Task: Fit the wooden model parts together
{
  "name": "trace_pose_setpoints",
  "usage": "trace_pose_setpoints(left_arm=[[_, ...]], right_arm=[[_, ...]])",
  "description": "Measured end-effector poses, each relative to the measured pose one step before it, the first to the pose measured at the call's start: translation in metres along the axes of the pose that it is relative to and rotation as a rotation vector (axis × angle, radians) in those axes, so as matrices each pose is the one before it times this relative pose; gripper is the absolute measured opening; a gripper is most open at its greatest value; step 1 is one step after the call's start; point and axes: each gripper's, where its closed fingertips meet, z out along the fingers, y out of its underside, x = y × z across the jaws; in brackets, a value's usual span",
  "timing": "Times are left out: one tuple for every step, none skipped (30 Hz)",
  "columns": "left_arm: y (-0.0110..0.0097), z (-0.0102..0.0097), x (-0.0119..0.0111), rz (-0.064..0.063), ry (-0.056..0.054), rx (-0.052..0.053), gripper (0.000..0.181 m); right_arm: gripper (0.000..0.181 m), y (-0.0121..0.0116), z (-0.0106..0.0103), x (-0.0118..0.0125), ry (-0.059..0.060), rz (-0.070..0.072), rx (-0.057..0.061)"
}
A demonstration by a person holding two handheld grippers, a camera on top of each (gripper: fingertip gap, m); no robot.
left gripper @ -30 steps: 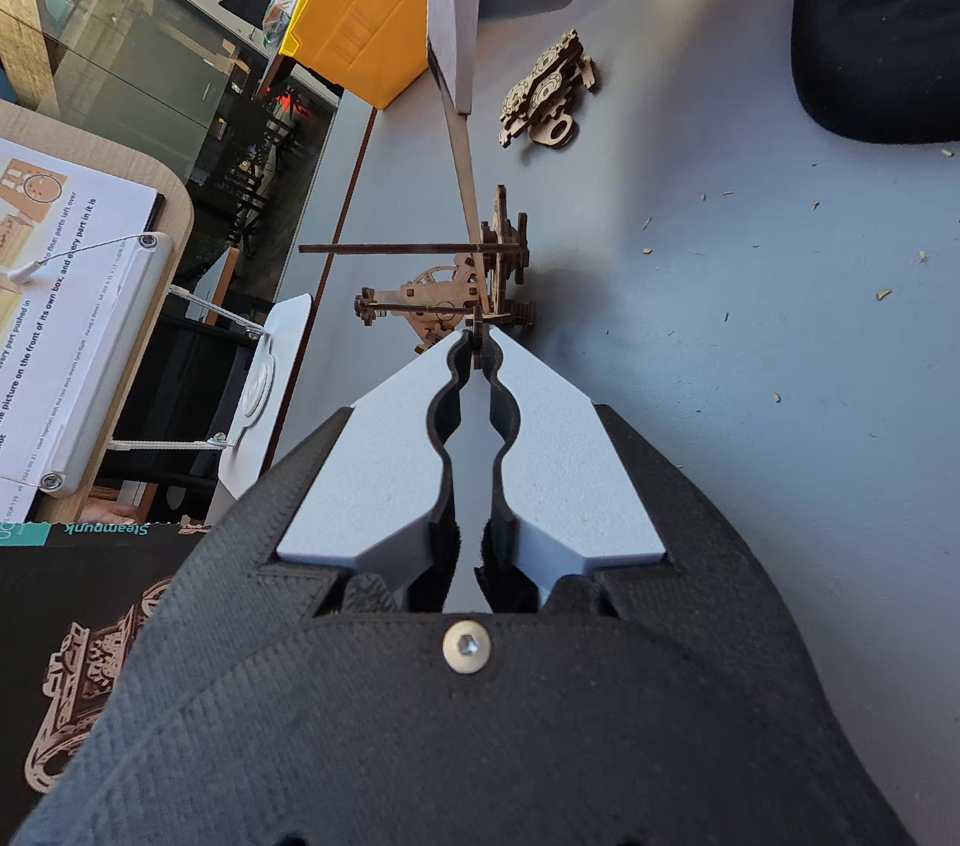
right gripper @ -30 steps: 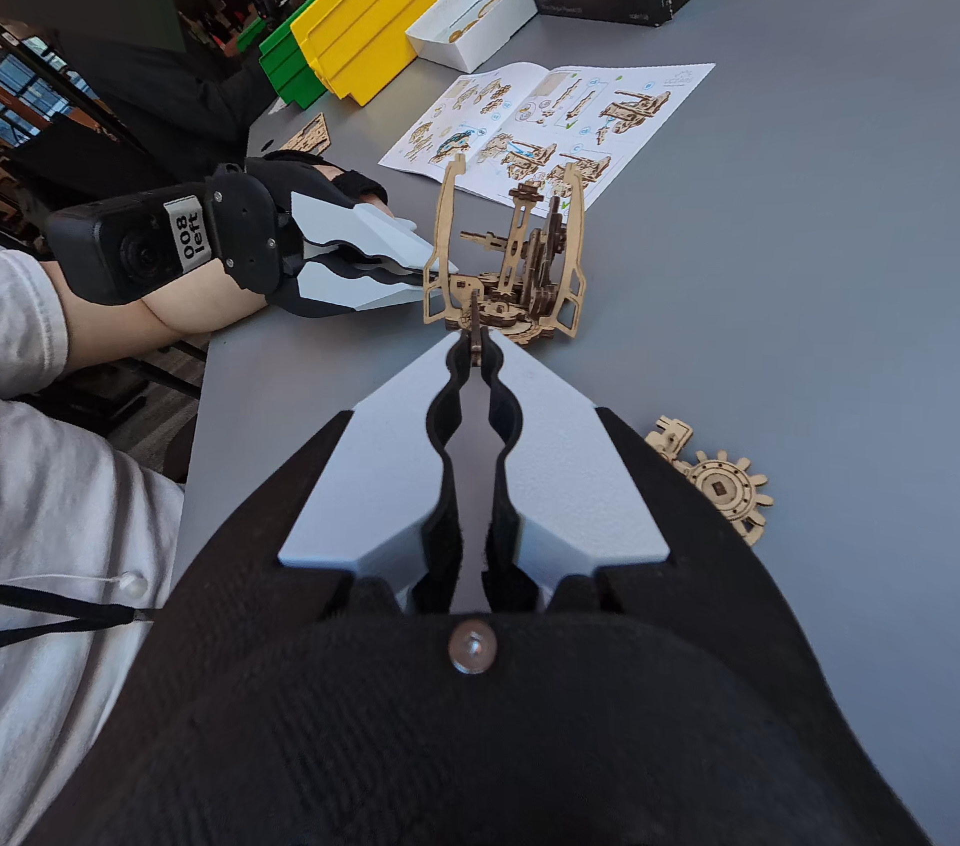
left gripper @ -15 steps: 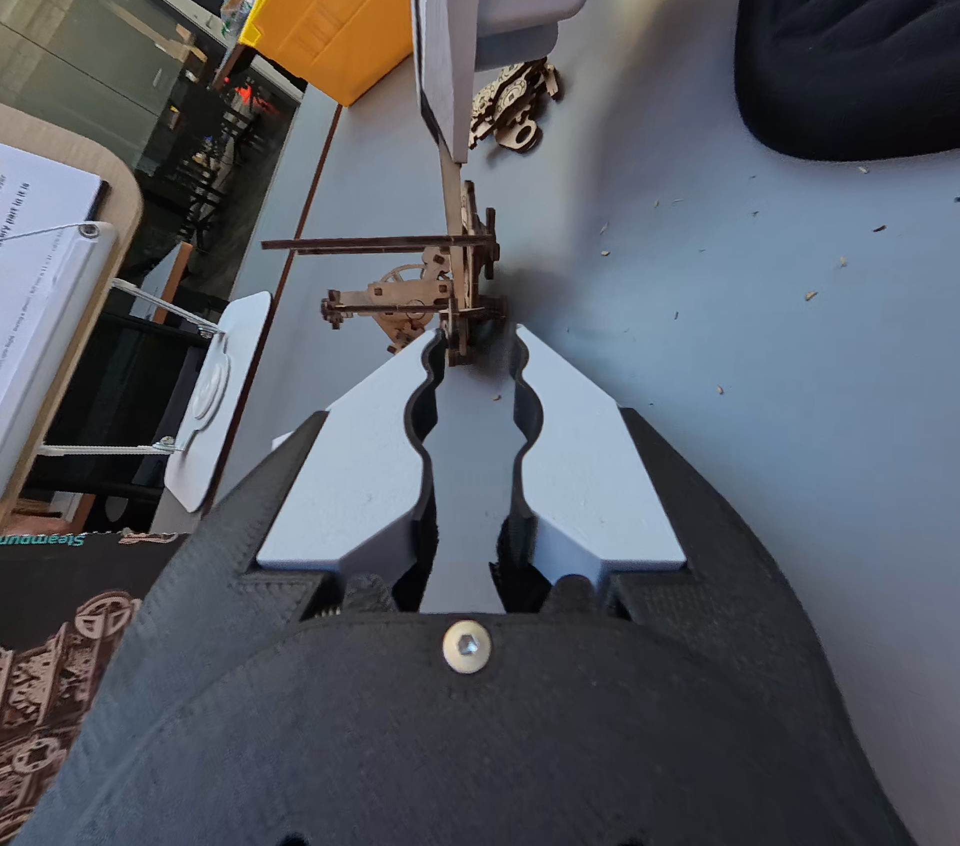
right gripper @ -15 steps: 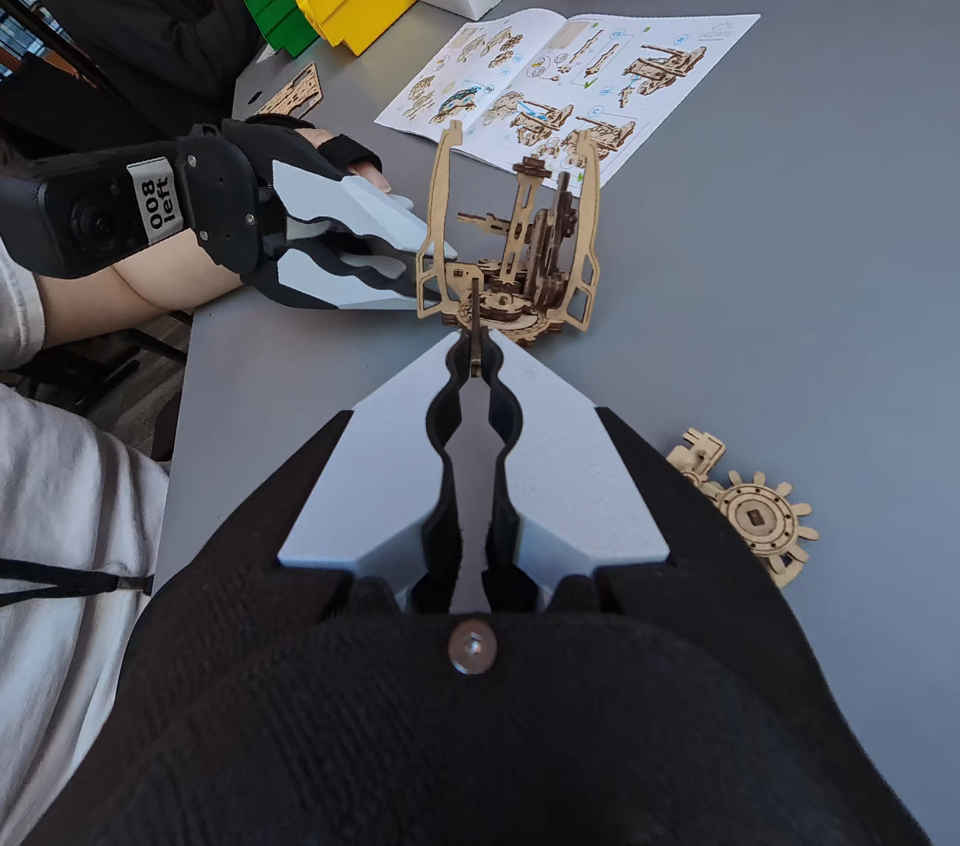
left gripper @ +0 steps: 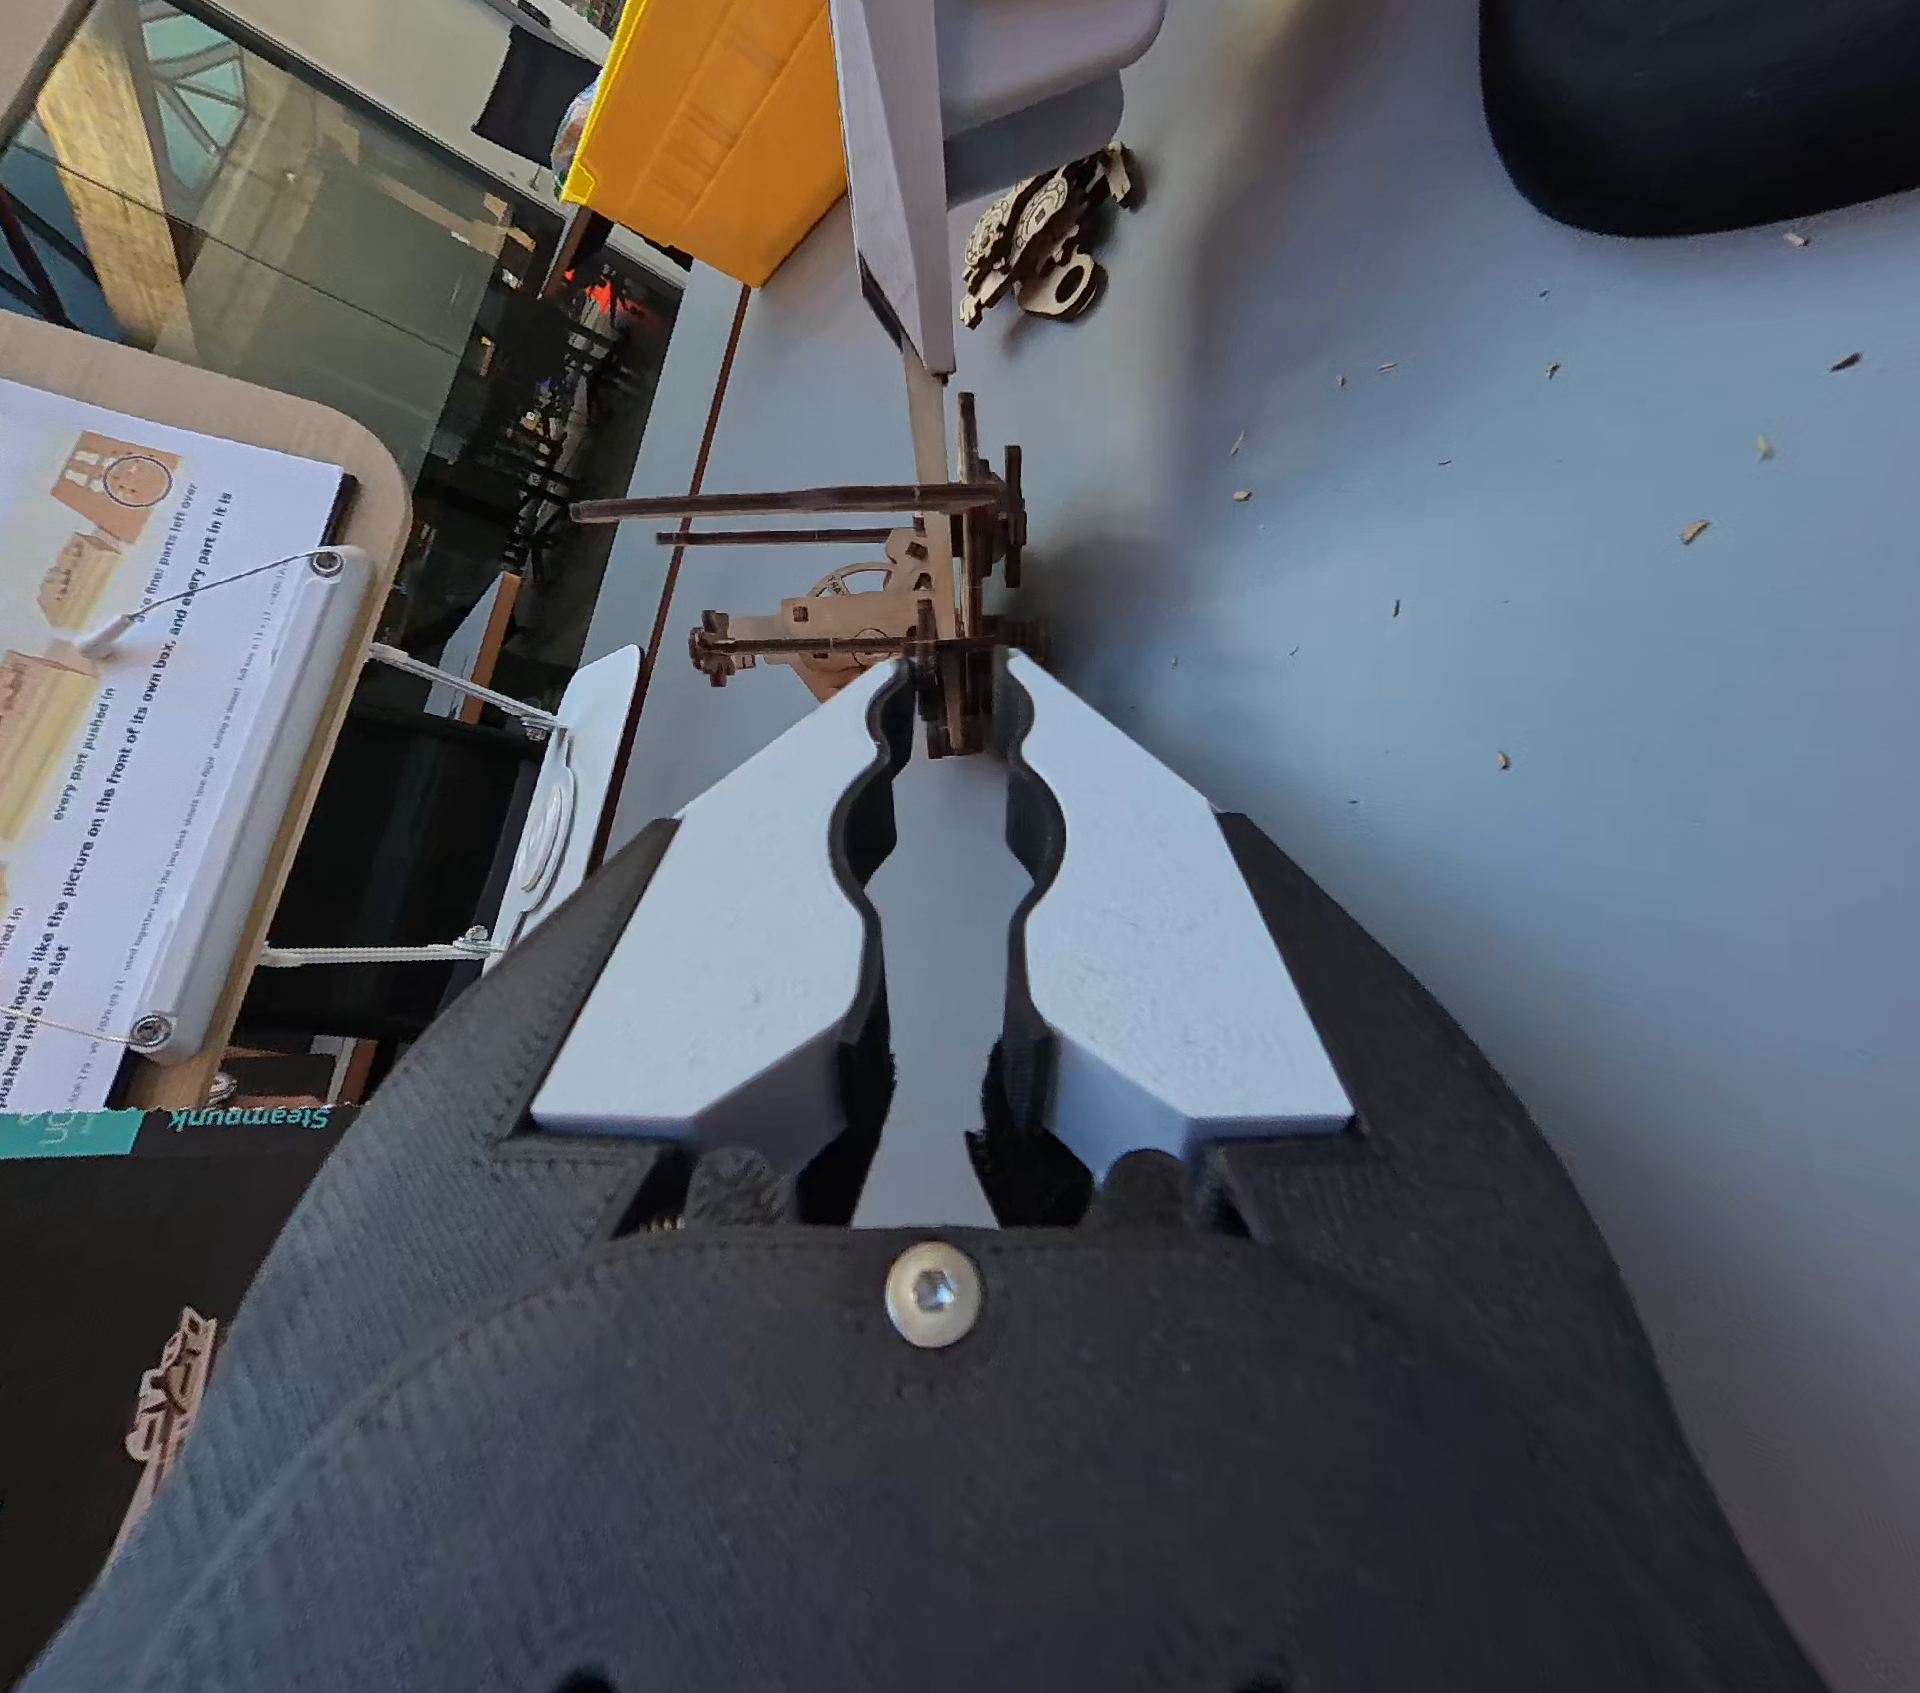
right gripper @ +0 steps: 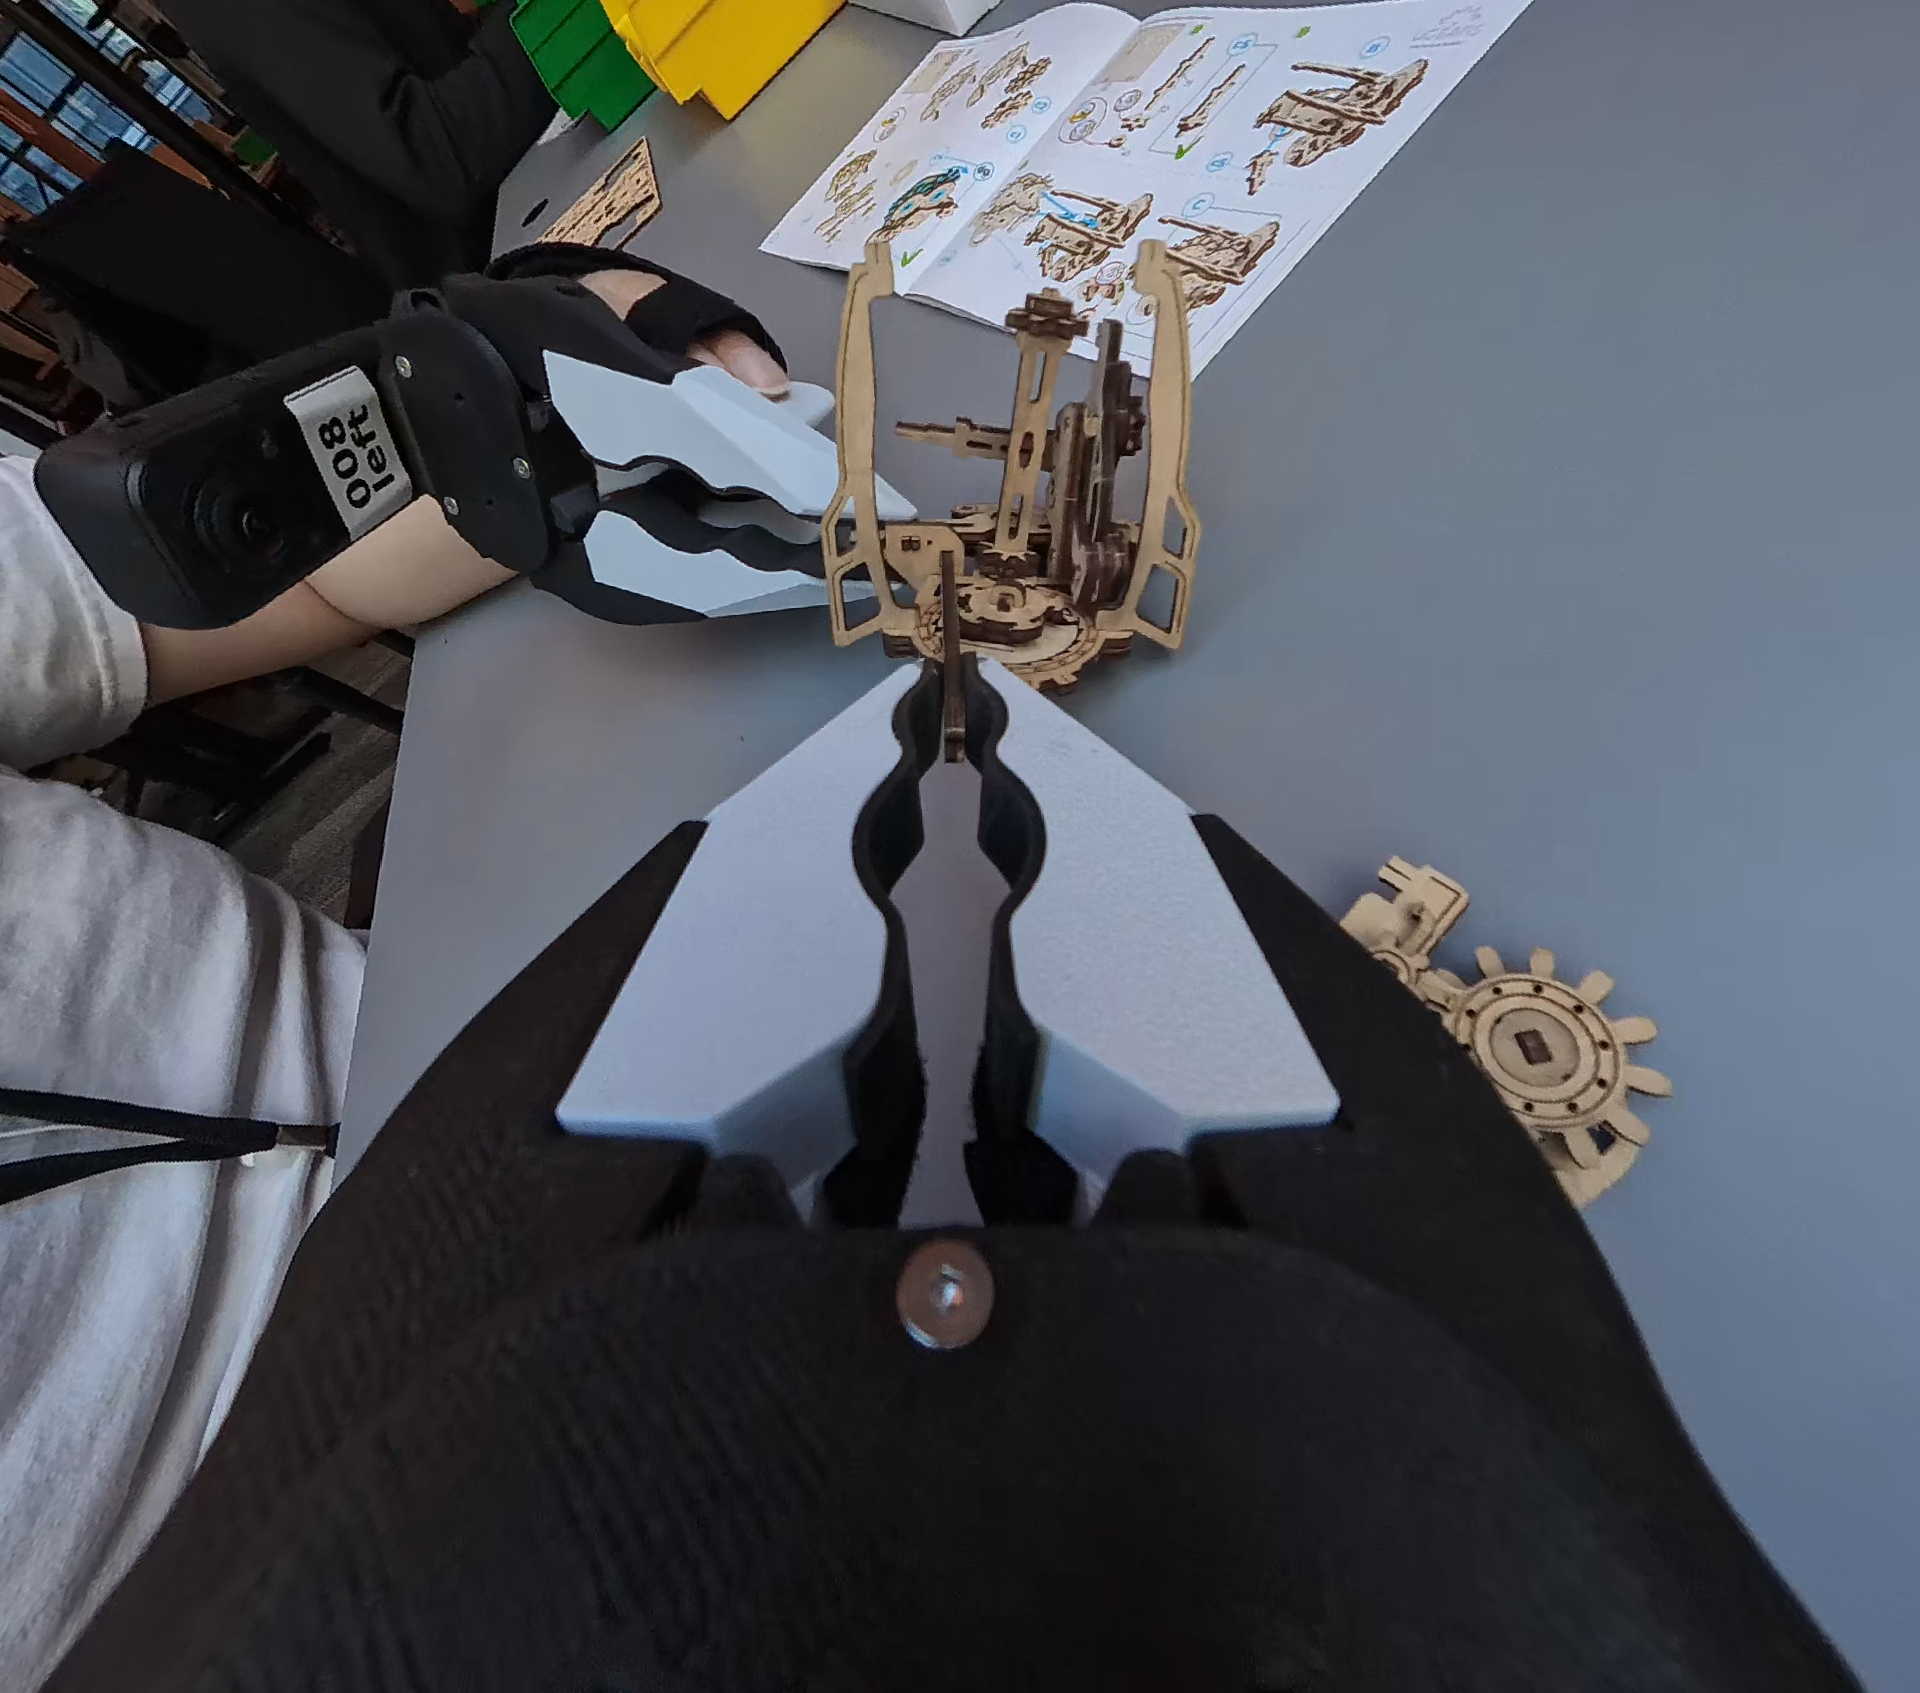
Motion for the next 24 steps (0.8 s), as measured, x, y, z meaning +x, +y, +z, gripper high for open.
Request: trace_pose_setpoints(left_arm=[[-0.00011, -0.00113, 0.00066, -0.0141, 0.0084, 0.0055, 0.02], [0.00025, -0.00075, 0.00046, -0.0168, 0.0095, 0.0012, 0.023], [0.00042, -0.00023, 0.00017, -0.0128, 0.0082, -0.0011, 0.023], [0.00062, 0.00017, -0.00116, -0.0057, -0.0014, -0.0036, 0.024], [-0.0001, 0.00042, -0.00094, 0.0005, -0.0012, -0.0008, 0.02], [-0.00087, 0.00059, 0.00023, 0.0027, 0.0054, 0.0044, 0.016], [-0.00068, 0.00099, -0.00068, 0.0022, -0.0013, 0.0018, 0.014], [-0.00053, 0.00089, -0.00096, 0.0022, -0.0042, 0.0009, 0.013], [-0.00018, 0.00094, -0.00059, -0.0004, -0.0014, -0.0002, 0.013], [-0.00011, 0.00069, -0.0002, -0.0024, 0.0005, 0.001, 0.013], [-0.00035, 0.00039, 0.00007, -0.0032, 0.0018, 0.0029, 0.013], [-0.00037, 0.00026, 0.00003, -0.0006, 0.0017, 0.0019, 0.013], [-0.00093, 0.00014, -0.00013, -0.001, -0.0009, 0.0043, 0.017], [-0.00213, 0.00026, 0.00024, -0.0074, 0.0026, 0.009, 0.023], [-0.00145, 0.00045, 0.00104, -0.0106, 0.0086, 0.0027, 0.021], [0.00029, 0.00114, 0.0011, -0.0085, 0.0097, -0.0077, 0.018], [0.00078, 0.00122, -0.00003, -0.0049, -0.0005, -0.0066, 0.015], [0.00025, 0.00072, -0.00169, -0.0017, -0.0113, -0.0008, 0.01], [0.00007, 0.0003, -0.00138, -0.0042, -0.0079, 0.0009, 0.008], [0.00032, 0.00044, -0.00109, -0.0132, -0.0045, -0.0011, 0.009], [0.00026, 0.00044, -0.00114, -0.0193, -0.0077, -0.0018, 0.011], [0.00036, 0.00038, -0.00029, -0.0129, -0.0049, -0.0031, 0.013], [0.00048, 0.00025, 0.00063, -0.0029, -0.0003, -0.0064, 0.013], [0.0005, 0.00026, -0.0003, 0.0032, -0.0085, -0.0073, 0.015]], right_arm=[[0.002, 0.00013, 0.00029, 0.00034, 0.0056, -0.004, -0.0008], [0.002, -0.00006, 0.00037, -0.00033, 0.0002, -0.004, 0.0002], [0.002, -0.00001, 0.00027, -0.00034, -0.0003, -0.0014, -0.0013], [0.002, -0.00006, 0.00019, -0.00002, 0.0014, -0.0011, -0.0012], [0.002, -0.0004, 0.00012, 0.00008, 0.0007, -0.0005, 0.0023], [0.002, -0.00035, 0.00025, -0.00039, -0.0014, 0.0015, 0.0015], [0.002, 0.0001, 0.00031, -0.00008, -0.0006, 0.0002, -0.0014], [0.002, 0.00039, 0.00028, 0.0001, 0.0013, -0.0012, -0.003], [0.002, -0.0002, -0.00019, 0.00046, 0.0041, -0.0003, 0.0012], [0.002, -0.00021, -0.00047, 0.00034, 0.0031, -0.0013, 0.0017], [0.002, -0.00008, -0.00054, 0.00026, 0.0029, -0.0016, 0.0], [0.002, -0.00002, -0.00037, 0.00026, 0.0015, 0.0002, 0.0005], [0.002, -0.00007, -0.00012, -0.00025, -0.0014, 0.0015, 0.0009], [0.002, 0.00004, 0.00015, -0.00051, -0.0026, 0.0002, -0.0004], [0.002, 0.00029, 0.00051, -0.00024, -0.0004, -0.0015, -0.0023], [0.002, -0.00004, 0.00046, -0.00027, 0.0004, -0.0019, -0.0005], [0.002, -0.00012, 0.00047, -0.00042, -0.0006, -0.0016, -0.0011], [0.002, -0.00004, 0.00035, -0.00037, -0.0004, -0.0015, -0.0014], [0.002, -0.00022, 0.00024, -0.0002, 0.0012, -0.0008, 0.0009], [0.002, -0.00016, 0.00021, 0.00021, 0.0034, -0.0012, 0.0013], [0.002, 0.0, 0.00004, 0.00043, 0.0058, -0.0036, 0.0009], [0.002, -0.00013, -0.00029, 0.00043, 0.0062, -0.0039, 0.0006], [0.002, 0.00008, -0.00018, -0.00017, 0.0015, -0.0026, -0.0003], [0.002, 0.00025, -0.00008, 0.00009, 0.0025, -0.002, -0.0022]])
